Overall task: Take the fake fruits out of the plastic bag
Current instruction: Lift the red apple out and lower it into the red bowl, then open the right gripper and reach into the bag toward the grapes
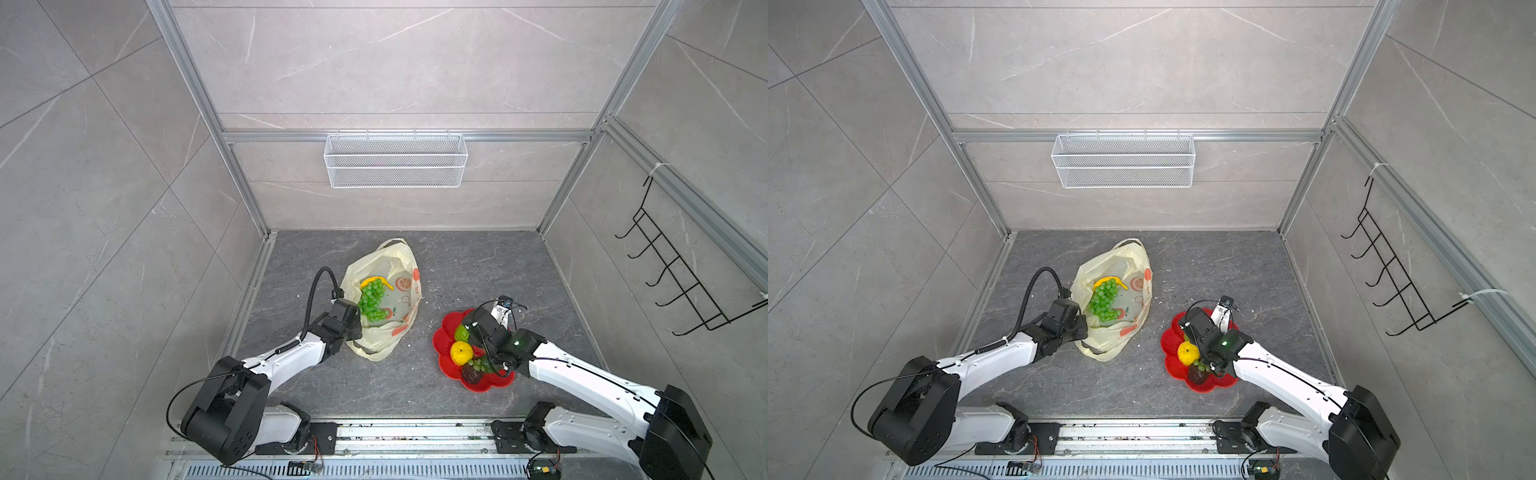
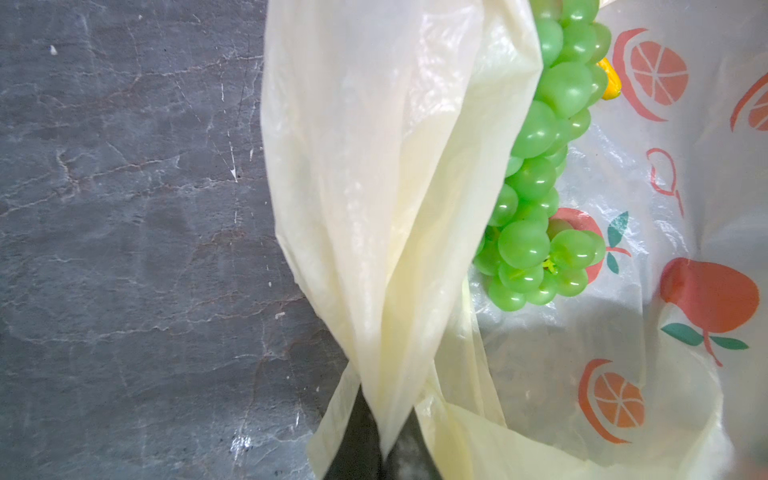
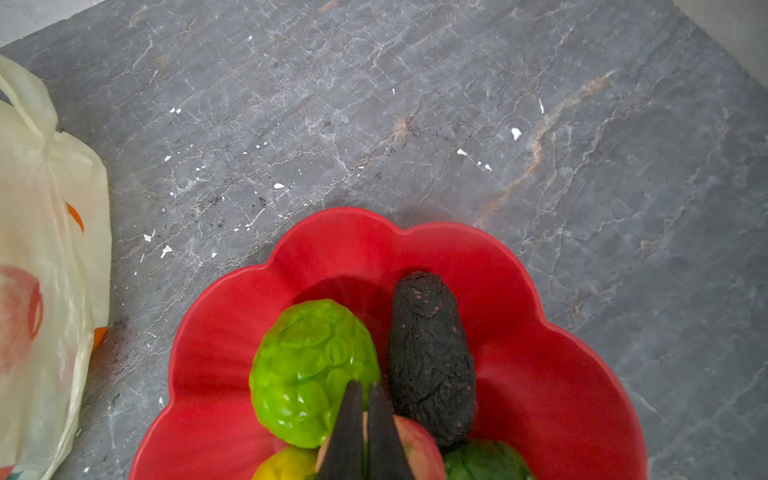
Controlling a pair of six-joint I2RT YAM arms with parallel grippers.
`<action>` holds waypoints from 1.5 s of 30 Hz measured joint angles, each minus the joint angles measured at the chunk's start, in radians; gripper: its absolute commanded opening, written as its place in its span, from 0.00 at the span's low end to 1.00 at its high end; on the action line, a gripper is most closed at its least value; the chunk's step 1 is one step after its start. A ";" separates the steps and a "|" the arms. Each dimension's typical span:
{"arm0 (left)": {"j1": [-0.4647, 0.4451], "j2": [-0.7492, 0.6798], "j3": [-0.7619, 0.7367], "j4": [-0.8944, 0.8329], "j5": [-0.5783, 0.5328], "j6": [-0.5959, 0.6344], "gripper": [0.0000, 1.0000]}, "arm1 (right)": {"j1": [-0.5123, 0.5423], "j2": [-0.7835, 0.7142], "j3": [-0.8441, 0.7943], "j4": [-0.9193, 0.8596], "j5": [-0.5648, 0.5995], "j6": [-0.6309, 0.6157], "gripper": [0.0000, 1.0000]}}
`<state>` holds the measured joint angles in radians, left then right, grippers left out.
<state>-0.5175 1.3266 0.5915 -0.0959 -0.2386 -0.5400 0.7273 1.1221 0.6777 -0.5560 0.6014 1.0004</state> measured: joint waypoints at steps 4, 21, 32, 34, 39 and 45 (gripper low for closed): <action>0.000 0.000 0.000 0.000 0.000 0.000 0.00 | 0.007 0.000 -0.024 0.012 0.000 0.020 0.00; 0.000 0.000 0.000 0.000 0.000 0.000 0.00 | 0.038 0.000 -0.032 0.018 0.016 0.063 0.25; 0.000 0.000 0.000 0.000 0.000 0.000 0.00 | 0.039 -0.008 0.002 -0.032 0.032 0.066 0.33; 0.000 0.000 0.000 0.000 0.000 0.000 0.00 | 0.039 -0.015 0.021 -0.043 0.036 0.059 0.34; 0.000 -0.006 0.000 0.001 0.000 0.000 0.00 | 0.039 -0.023 0.089 -0.061 0.035 0.027 0.38; 0.000 -0.027 -0.001 0.017 -0.008 0.000 0.00 | 0.041 0.008 0.185 -0.039 0.011 -0.028 0.40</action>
<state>-0.5175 1.2991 0.5907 -0.0788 -0.2470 -0.5404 0.7685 1.1301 0.8623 -0.5945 0.6128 0.9722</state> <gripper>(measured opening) 0.043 0.396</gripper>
